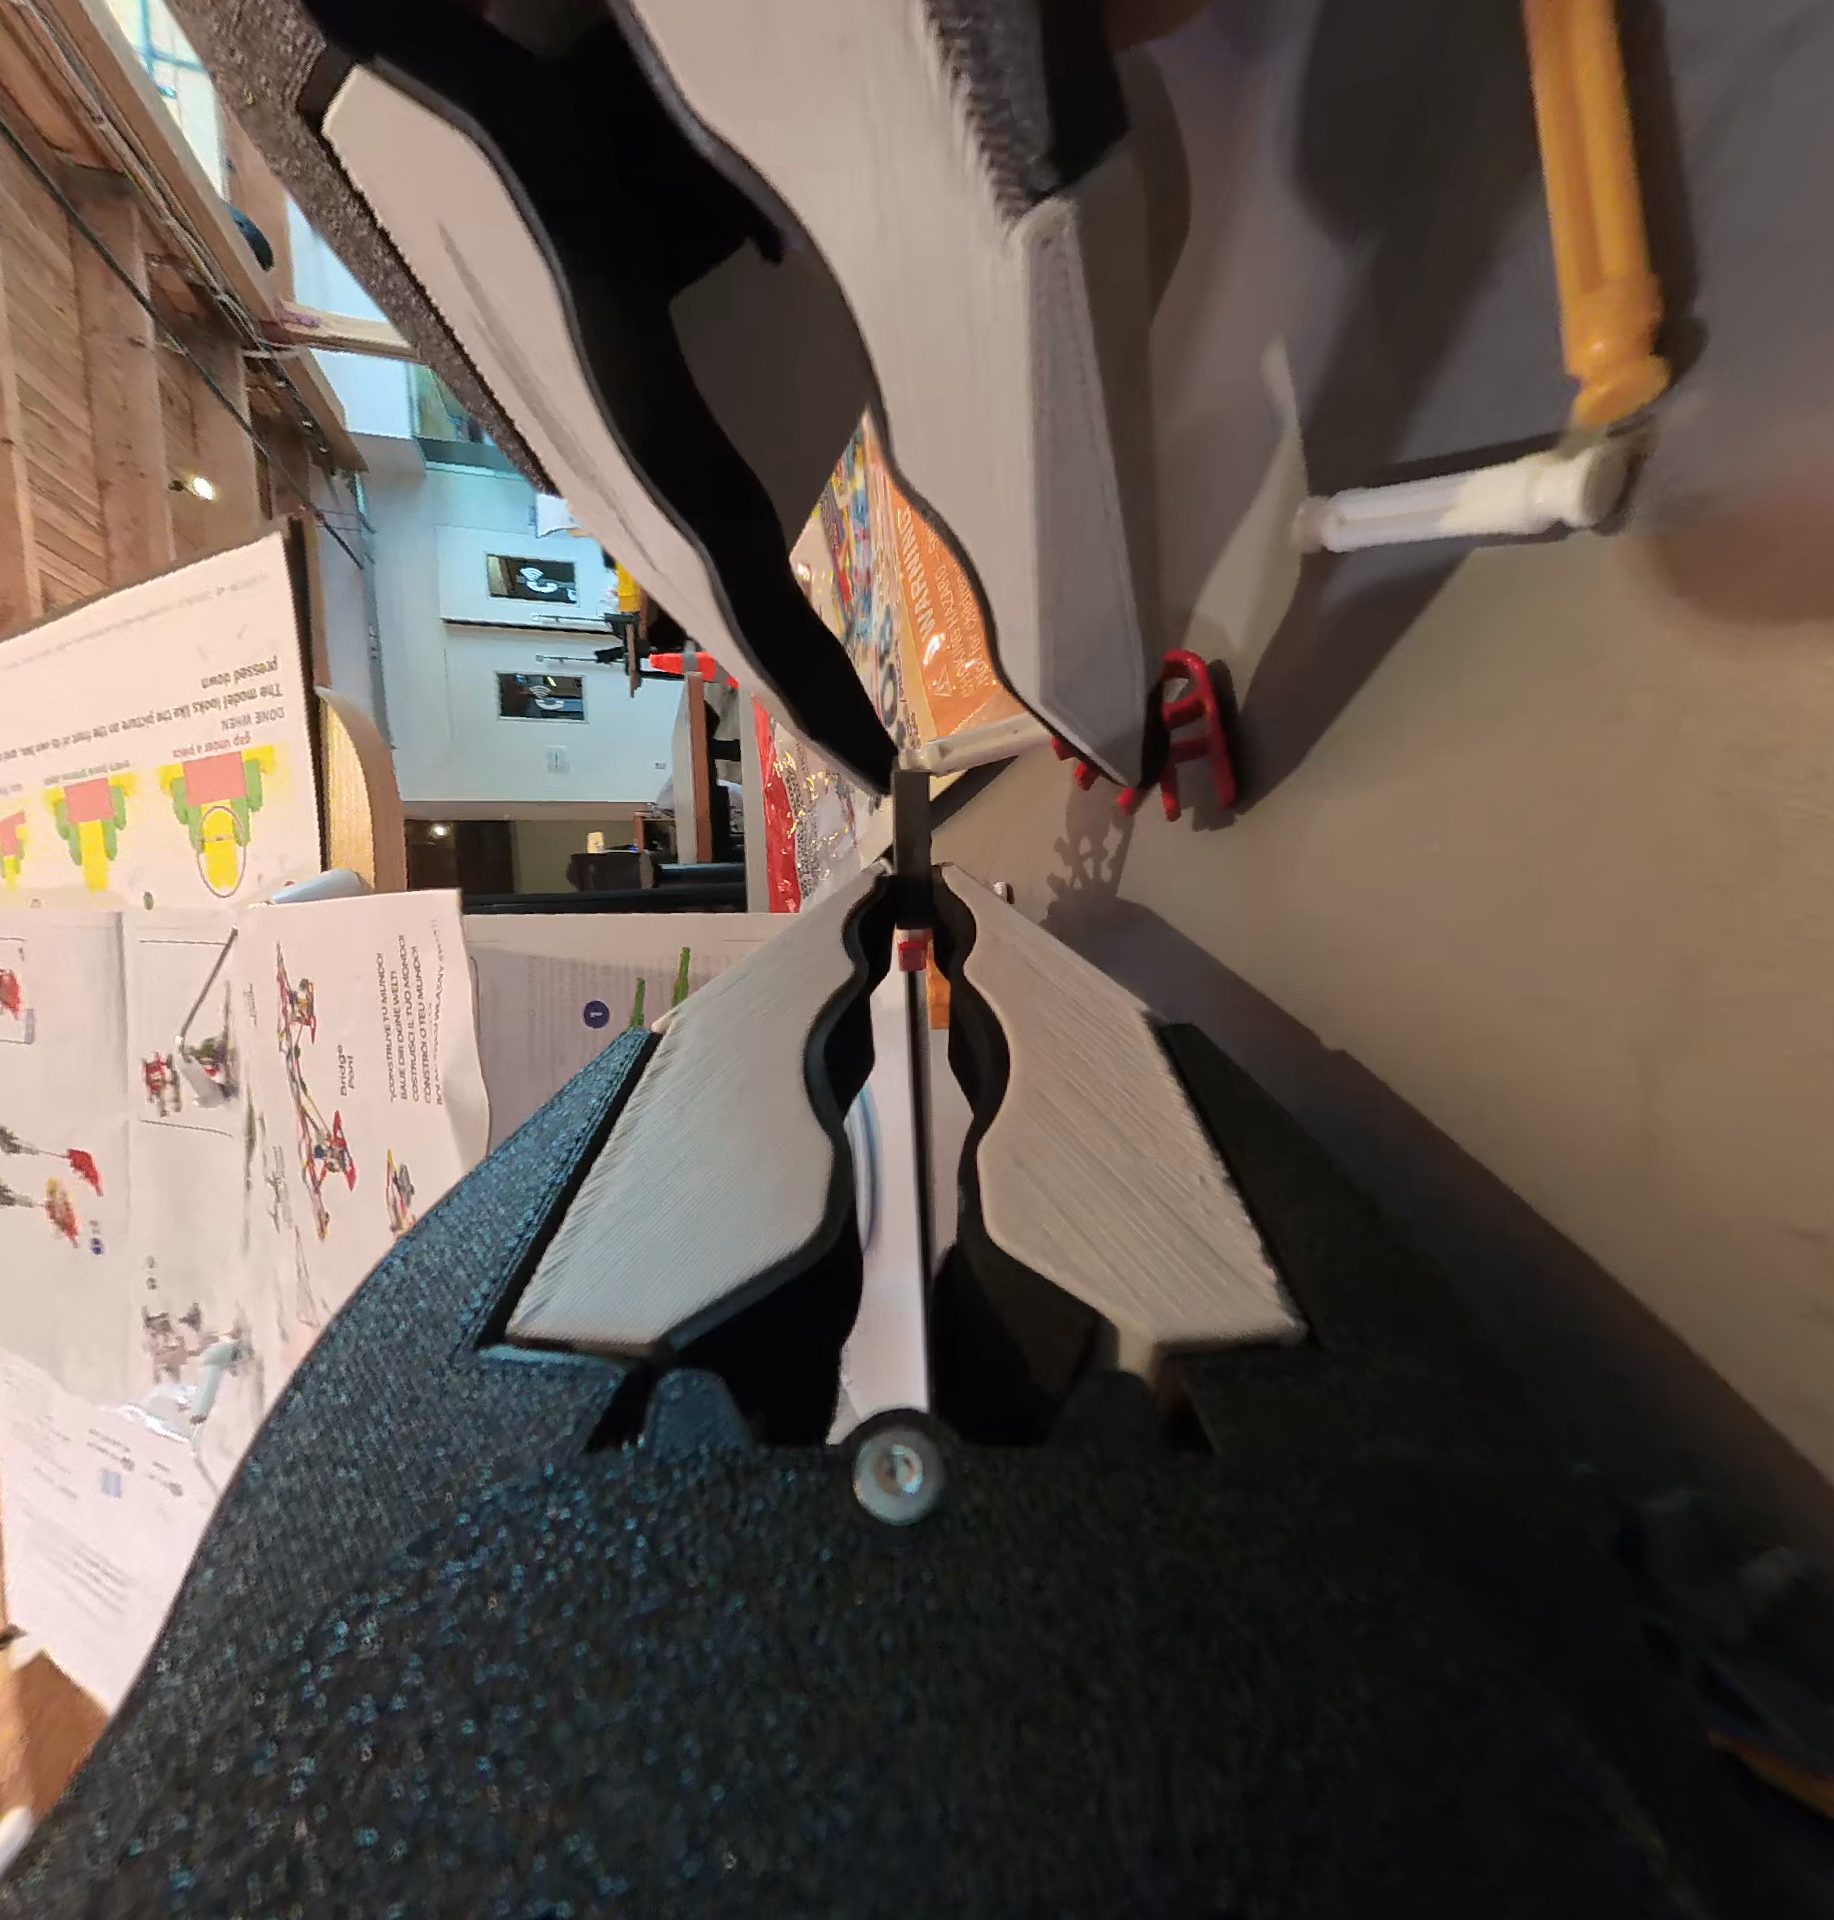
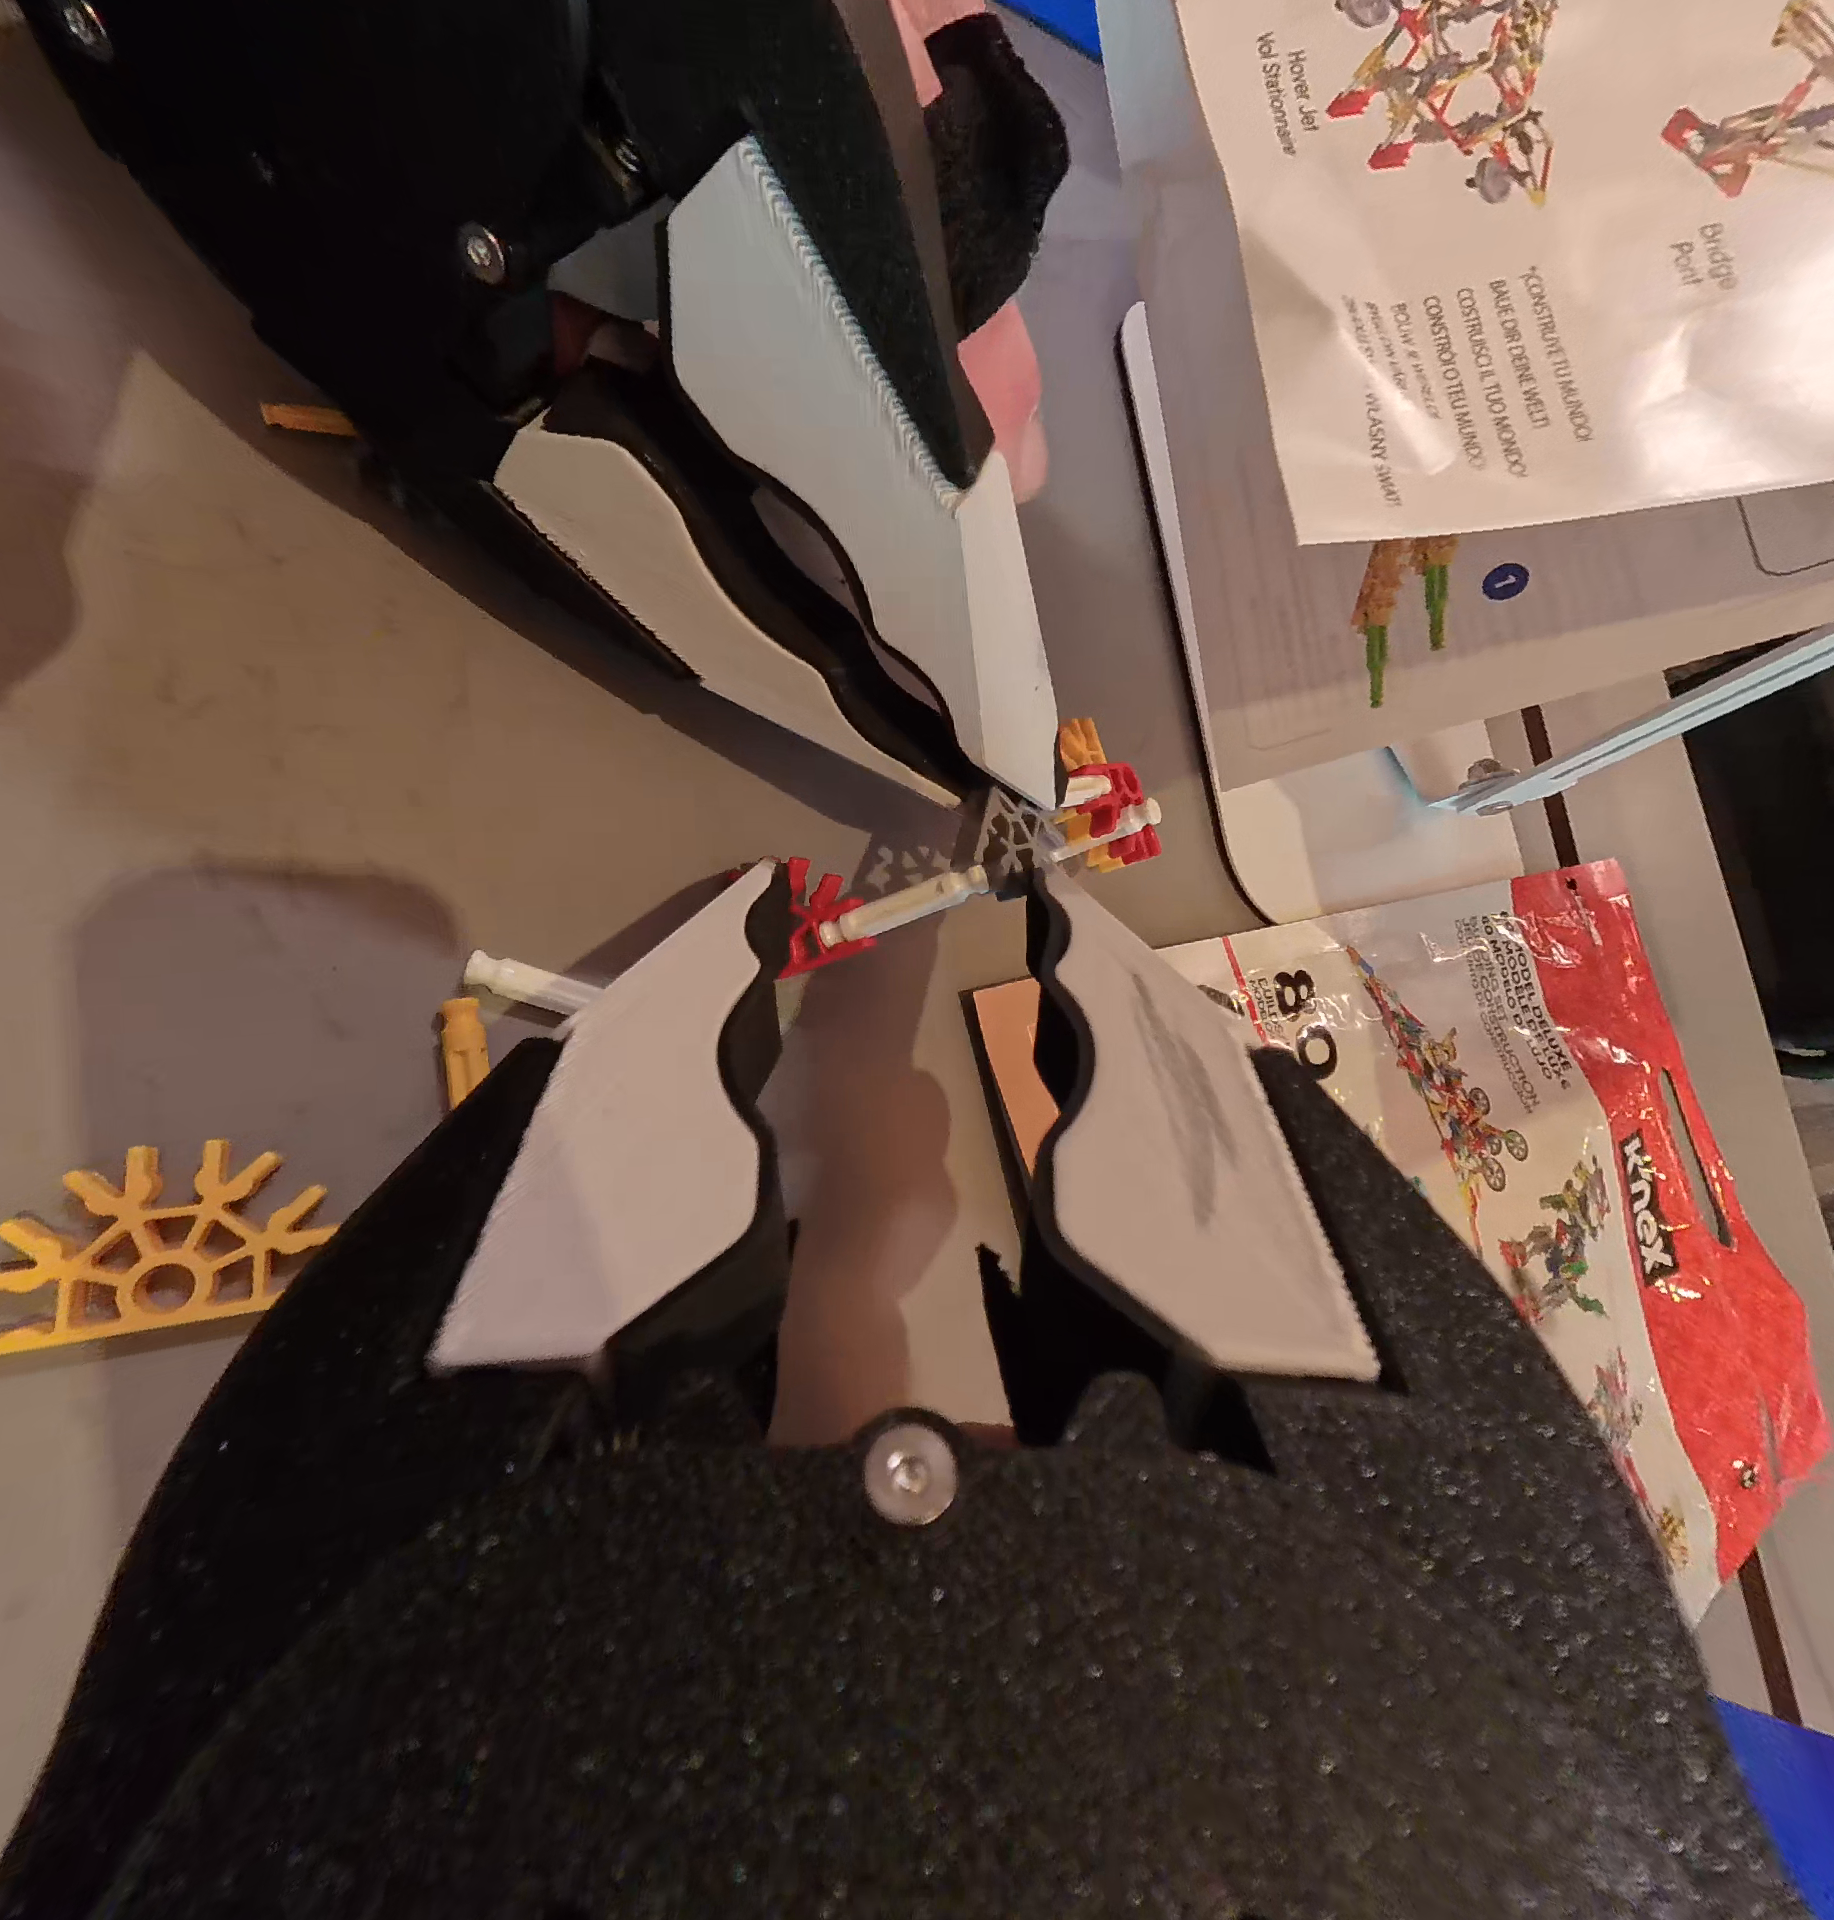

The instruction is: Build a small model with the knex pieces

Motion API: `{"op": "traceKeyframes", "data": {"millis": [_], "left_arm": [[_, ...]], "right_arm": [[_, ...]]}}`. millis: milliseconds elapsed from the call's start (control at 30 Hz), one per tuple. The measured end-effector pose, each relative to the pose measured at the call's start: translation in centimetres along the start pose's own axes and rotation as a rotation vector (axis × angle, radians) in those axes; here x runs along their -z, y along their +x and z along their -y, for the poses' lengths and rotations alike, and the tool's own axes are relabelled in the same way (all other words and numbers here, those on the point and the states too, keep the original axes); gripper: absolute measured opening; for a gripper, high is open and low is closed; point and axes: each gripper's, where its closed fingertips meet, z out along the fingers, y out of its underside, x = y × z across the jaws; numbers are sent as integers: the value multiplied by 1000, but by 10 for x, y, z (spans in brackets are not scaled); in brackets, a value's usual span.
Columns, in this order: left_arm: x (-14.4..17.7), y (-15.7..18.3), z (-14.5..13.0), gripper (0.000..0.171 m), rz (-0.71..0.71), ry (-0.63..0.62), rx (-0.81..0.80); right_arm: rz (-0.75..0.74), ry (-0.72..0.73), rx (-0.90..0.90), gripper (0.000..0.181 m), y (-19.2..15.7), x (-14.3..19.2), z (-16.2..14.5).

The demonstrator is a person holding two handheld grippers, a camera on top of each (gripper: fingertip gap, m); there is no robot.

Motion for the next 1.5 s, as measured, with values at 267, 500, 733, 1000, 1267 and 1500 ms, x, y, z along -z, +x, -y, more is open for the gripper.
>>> {"op": "traceKeyframes", "data": {"millis": [267, 500, 733, 1000, 1267, 1500], "left_arm": [[-1, 5, -4, 6, 6, -22, -56], [0, 22, -4, 12, -81, -51, -81], [5, 25, -6, 14, -188, -74, 59], [15, 29, -6, 15, -311, -32, 167], [29, 32, -8, 23, -422, 0, 234], [41, 9, 26, 34, -489, 188, 576]], "right_arm": [[93, -47, -172, 27, -1, 9, -8], [76, -59, -298, 26, 18, 25, -21], [305, -118, -306, 28, -21, 33, -30], [300, -169, -241, 22, -29, 23, -32], [273, -127, -250, 21, -22, 24, -26], [139, 136, -350, 21, 16, 32, 13]]}}
